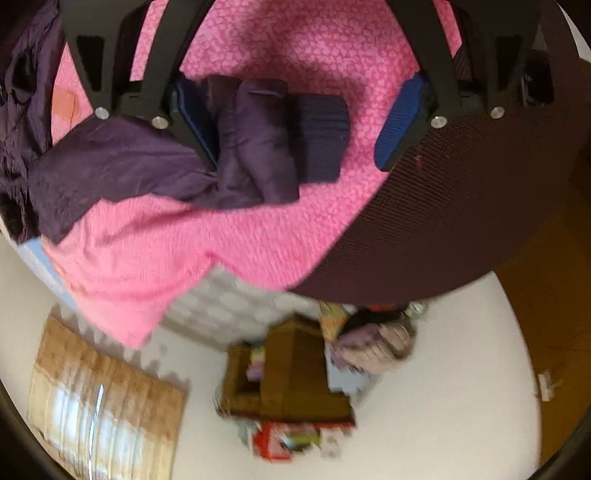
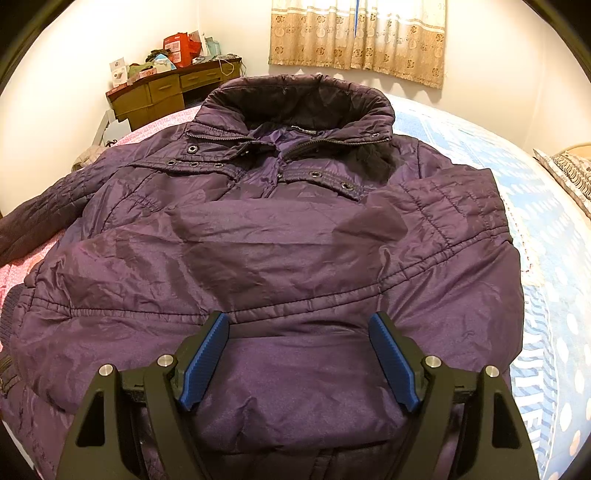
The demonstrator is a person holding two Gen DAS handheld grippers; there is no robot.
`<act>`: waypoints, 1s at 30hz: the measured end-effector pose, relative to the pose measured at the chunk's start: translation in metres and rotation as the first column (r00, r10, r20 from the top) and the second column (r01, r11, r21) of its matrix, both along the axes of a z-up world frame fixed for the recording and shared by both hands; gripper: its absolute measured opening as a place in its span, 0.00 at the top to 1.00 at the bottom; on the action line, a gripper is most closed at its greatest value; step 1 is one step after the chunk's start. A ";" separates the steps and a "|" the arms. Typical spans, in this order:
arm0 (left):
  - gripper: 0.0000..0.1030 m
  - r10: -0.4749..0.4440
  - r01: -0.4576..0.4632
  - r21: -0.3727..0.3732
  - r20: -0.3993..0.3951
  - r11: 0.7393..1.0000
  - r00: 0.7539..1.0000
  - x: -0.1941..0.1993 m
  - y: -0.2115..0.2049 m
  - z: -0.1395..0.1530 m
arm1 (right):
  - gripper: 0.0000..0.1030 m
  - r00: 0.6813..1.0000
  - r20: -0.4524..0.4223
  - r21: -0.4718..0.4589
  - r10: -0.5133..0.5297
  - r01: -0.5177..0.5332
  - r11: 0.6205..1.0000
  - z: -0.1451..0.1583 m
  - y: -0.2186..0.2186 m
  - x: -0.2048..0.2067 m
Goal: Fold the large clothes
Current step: 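Lift the sleeve cuff with the left tool and carry it across the jacket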
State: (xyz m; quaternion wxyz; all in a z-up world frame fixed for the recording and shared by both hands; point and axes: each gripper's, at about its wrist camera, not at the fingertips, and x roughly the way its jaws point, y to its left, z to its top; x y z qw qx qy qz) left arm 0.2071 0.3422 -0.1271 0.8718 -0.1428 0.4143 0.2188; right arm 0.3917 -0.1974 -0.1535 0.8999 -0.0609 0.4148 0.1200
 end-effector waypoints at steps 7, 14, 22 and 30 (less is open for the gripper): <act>0.00 0.021 -0.019 -0.057 0.037 0.998 0.999 -0.023 0.017 -0.002 | 0.23 1.000 0.004 0.003 0.001 -0.001 1.000 0.000 -0.001 0.000; 0.00 -0.005 0.006 -0.020 0.064 1.000 0.998 0.006 0.012 -0.003 | 0.22 1.000 0.004 0.005 0.003 -0.003 1.000 0.000 -0.001 0.000; 0.02 0.036 -0.010 -0.121 0.212 0.993 0.977 -0.001 0.009 0.011 | 0.22 1.000 0.007 0.026 0.002 -0.002 1.000 0.002 -0.004 0.000; 0.00 0.097 -0.036 -0.228 0.261 0.973 0.960 -0.069 0.013 0.008 | 0.22 1.000 0.012 0.020 0.003 -0.003 1.000 0.002 -0.003 -0.001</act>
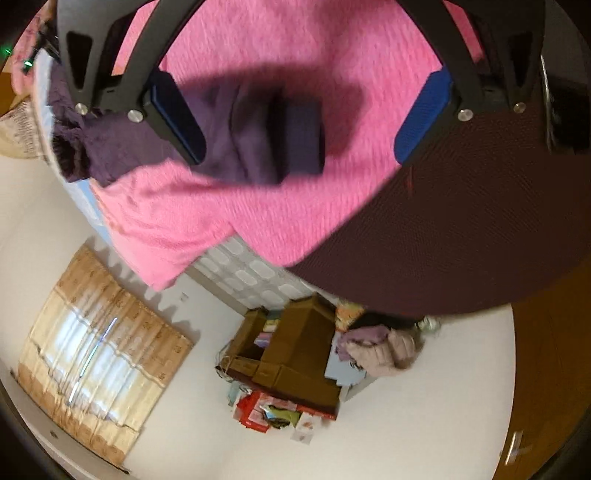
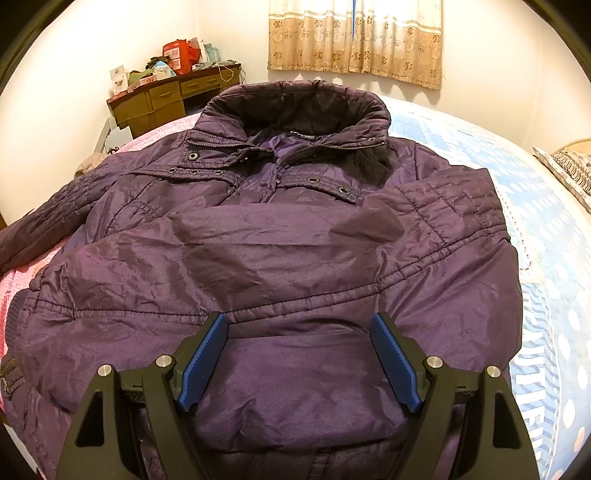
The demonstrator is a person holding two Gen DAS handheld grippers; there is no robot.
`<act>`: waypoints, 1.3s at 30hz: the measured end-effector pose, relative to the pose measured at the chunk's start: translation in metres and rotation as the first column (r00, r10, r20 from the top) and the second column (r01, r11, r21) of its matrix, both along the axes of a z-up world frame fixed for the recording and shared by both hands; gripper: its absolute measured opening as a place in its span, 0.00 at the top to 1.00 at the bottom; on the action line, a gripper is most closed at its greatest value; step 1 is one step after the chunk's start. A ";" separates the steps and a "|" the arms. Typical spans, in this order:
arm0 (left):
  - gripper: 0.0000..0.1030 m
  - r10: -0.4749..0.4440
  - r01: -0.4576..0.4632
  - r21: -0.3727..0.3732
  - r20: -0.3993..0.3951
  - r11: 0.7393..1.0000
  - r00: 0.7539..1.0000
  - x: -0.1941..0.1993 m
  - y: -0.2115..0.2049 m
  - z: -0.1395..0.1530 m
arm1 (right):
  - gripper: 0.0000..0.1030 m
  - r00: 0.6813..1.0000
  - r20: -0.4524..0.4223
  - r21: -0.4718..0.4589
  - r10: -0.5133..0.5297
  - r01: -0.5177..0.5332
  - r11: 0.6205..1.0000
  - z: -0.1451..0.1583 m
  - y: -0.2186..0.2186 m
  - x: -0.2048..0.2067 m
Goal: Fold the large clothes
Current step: 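Lift the sleeve cuff with the left tool and carry it across the jacket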
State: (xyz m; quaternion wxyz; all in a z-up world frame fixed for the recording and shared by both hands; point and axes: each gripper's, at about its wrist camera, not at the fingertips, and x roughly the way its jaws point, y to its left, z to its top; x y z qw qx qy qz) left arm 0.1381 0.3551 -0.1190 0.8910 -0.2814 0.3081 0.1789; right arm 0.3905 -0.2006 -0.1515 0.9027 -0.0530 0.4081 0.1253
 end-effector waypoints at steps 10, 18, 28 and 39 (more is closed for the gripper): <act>0.00 -0.047 0.046 -0.033 -0.031 0.998 0.998 0.028 -0.019 -0.032 | 0.21 1.000 0.008 -0.002 0.000 0.000 1.000 0.001 0.000 0.001; 0.08 -0.029 0.024 -0.069 -0.070 0.997 0.997 0.060 -0.004 -0.052 | 0.21 1.000 0.008 -0.001 0.002 -0.002 1.000 0.001 0.001 0.000; 0.67 -0.124 0.126 0.042 -0.055 0.991 0.991 0.055 -0.037 -0.021 | 0.20 1.000 0.011 0.000 0.003 -0.003 1.000 0.001 0.001 0.000; 0.68 -0.182 0.177 0.041 0.188 0.983 0.965 0.049 -0.068 0.085 | 0.20 1.000 0.012 0.004 0.005 -0.005 1.000 0.001 0.000 0.000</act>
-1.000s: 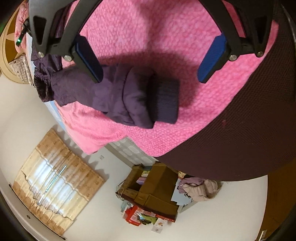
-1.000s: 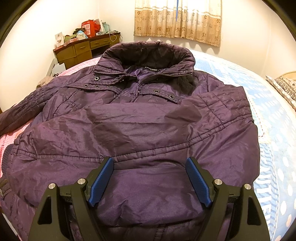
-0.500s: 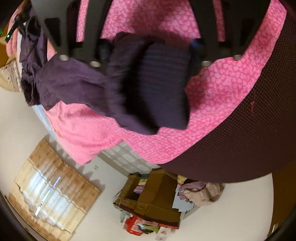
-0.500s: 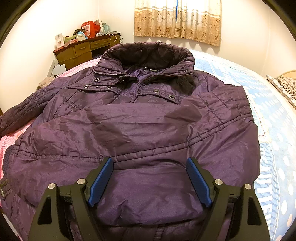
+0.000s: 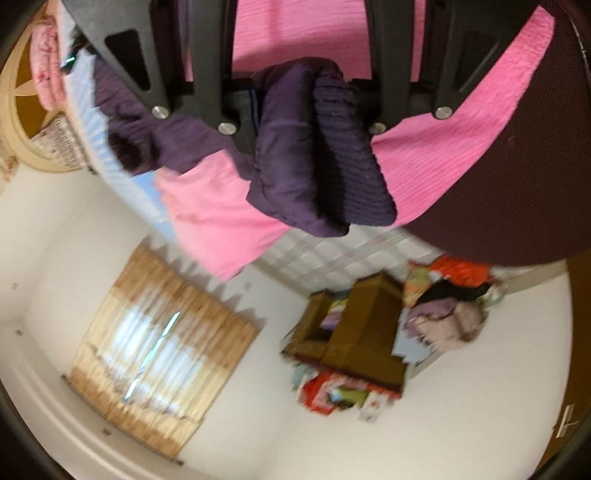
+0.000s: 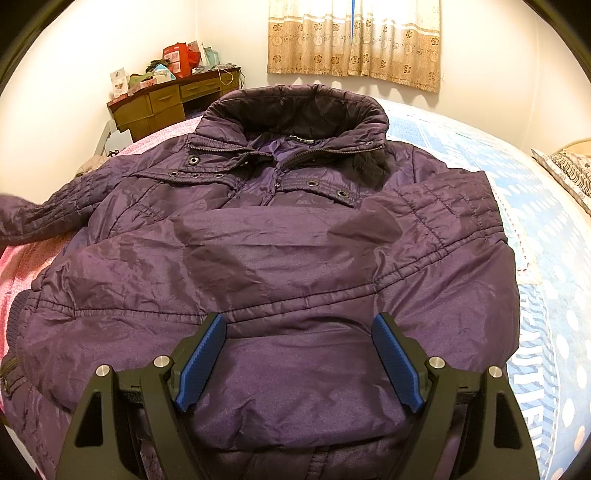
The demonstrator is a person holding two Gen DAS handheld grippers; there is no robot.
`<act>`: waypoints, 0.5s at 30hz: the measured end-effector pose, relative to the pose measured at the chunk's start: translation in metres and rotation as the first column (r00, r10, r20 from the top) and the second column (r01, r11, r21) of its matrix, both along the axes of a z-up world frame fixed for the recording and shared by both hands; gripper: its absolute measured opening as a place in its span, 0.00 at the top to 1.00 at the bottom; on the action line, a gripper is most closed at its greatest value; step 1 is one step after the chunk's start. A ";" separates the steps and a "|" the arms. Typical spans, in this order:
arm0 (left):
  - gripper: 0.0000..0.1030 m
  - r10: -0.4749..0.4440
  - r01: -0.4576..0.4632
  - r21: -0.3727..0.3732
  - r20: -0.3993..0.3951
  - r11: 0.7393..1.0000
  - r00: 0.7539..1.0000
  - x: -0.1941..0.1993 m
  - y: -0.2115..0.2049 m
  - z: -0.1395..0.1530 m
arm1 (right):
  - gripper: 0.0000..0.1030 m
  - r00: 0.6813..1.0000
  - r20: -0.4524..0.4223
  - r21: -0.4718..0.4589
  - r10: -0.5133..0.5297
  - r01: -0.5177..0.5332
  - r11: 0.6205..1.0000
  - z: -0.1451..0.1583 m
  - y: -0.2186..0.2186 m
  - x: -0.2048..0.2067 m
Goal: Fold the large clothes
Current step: 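Lift the sleeve cuff with the left tool and carry it across the jacket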
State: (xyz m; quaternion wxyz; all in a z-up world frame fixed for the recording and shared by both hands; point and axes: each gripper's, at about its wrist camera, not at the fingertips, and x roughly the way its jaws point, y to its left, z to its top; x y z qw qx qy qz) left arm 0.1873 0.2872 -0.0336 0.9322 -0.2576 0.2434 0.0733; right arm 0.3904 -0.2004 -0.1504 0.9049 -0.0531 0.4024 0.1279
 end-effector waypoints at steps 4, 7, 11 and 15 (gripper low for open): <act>0.68 -0.083 0.081 0.031 0.084 0.996 0.993 0.014 -0.042 0.042 | 0.20 1.000 -0.001 0.029 0.001 -0.001 1.000 0.001 -0.001 -0.001; 0.68 -0.179 0.173 0.051 0.148 0.984 0.973 0.031 -0.088 0.071 | 0.20 1.000 -0.005 0.085 0.005 -0.005 0.996 0.003 -0.005 0.000; 0.68 -0.296 0.286 0.079 0.194 0.955 0.935 0.052 -0.147 0.093 | 0.20 0.999 0.037 0.206 -0.010 0.002 0.978 0.010 -0.022 -0.007; 0.68 -0.417 0.397 0.138 0.190 0.907 0.889 0.078 -0.220 0.093 | 0.20 0.993 0.097 0.421 -0.070 0.022 0.907 0.018 -0.057 -0.018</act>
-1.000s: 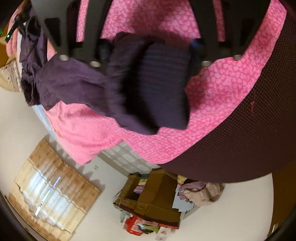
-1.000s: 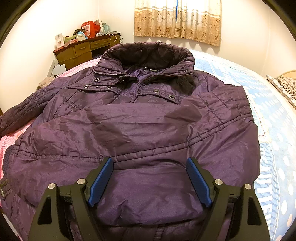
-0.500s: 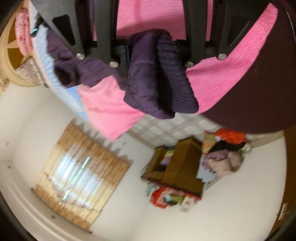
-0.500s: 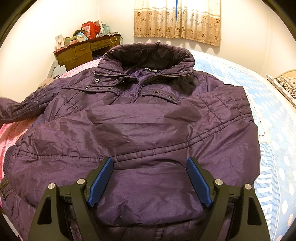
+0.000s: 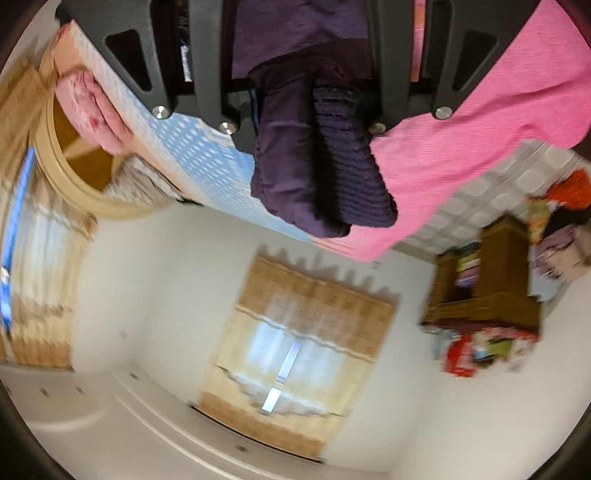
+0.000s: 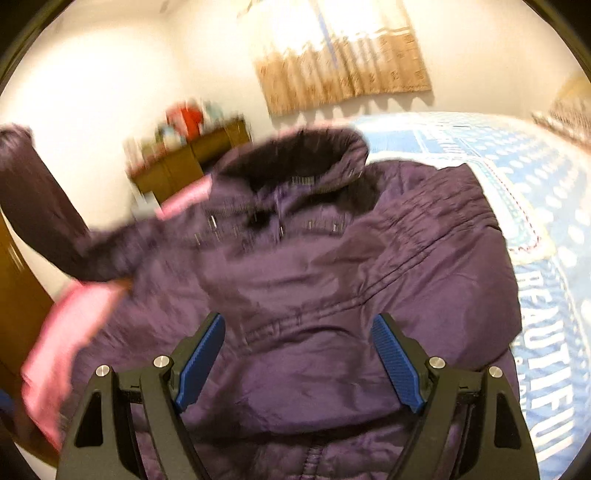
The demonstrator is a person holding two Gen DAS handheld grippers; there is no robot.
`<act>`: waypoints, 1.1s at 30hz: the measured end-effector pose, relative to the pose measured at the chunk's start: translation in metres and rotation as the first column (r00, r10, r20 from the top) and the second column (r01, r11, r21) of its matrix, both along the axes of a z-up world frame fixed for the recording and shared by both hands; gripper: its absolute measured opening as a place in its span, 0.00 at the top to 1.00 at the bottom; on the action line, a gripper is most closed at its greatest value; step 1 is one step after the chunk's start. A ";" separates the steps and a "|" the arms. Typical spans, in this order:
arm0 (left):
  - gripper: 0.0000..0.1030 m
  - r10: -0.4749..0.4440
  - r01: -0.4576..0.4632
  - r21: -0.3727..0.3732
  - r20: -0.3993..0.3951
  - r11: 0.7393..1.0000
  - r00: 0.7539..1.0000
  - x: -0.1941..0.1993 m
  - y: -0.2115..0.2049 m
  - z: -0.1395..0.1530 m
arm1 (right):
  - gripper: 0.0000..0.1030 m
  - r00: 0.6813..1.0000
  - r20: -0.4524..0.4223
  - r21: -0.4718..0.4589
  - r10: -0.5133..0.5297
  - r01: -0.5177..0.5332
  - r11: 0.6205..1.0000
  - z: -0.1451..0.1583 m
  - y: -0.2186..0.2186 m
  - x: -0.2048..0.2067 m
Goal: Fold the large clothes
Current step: 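Lift the sleeve cuff with the left tool and carry it across the jacket, then lay the sleeve on the jacket front and open the left tool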
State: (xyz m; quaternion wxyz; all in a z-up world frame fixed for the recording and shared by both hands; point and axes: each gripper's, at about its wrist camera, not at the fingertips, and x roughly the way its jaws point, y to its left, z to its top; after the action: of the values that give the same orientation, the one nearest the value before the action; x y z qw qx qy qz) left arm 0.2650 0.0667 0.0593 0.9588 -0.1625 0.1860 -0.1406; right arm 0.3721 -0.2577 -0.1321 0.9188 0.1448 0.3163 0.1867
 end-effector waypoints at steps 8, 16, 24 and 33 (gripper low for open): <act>0.68 -0.174 0.188 0.160 -0.100 0.969 0.980 0.033 -0.139 -0.070 | 0.13 0.977 -0.022 0.368 -0.212 0.205 0.907 -0.013 -0.062 -0.007; 0.52 -0.123 0.230 0.391 -0.281 0.891 0.952 0.034 -0.243 -0.163 | 0.09 0.929 -0.033 0.551 -0.368 0.324 0.769 -0.026 -0.094 -0.018; 0.13 -0.216 0.247 0.356 -0.125 0.901 0.968 -0.010 -0.229 -0.105 | 0.09 0.925 -0.061 0.601 -0.376 0.335 0.725 -0.029 -0.100 -0.013; 0.00 0.150 -0.053 0.524 -0.145 0.850 0.978 0.056 -0.125 -0.116 | 0.09 0.941 0.066 0.448 -0.332 0.269 0.853 0.007 -0.092 -0.030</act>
State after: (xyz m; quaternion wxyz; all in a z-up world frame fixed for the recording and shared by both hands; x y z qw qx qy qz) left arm 0.3206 -0.0587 -0.0571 0.9523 0.0794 0.2940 -0.0192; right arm 0.3419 -0.3499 -0.1250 0.9014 0.3790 0.1747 0.1158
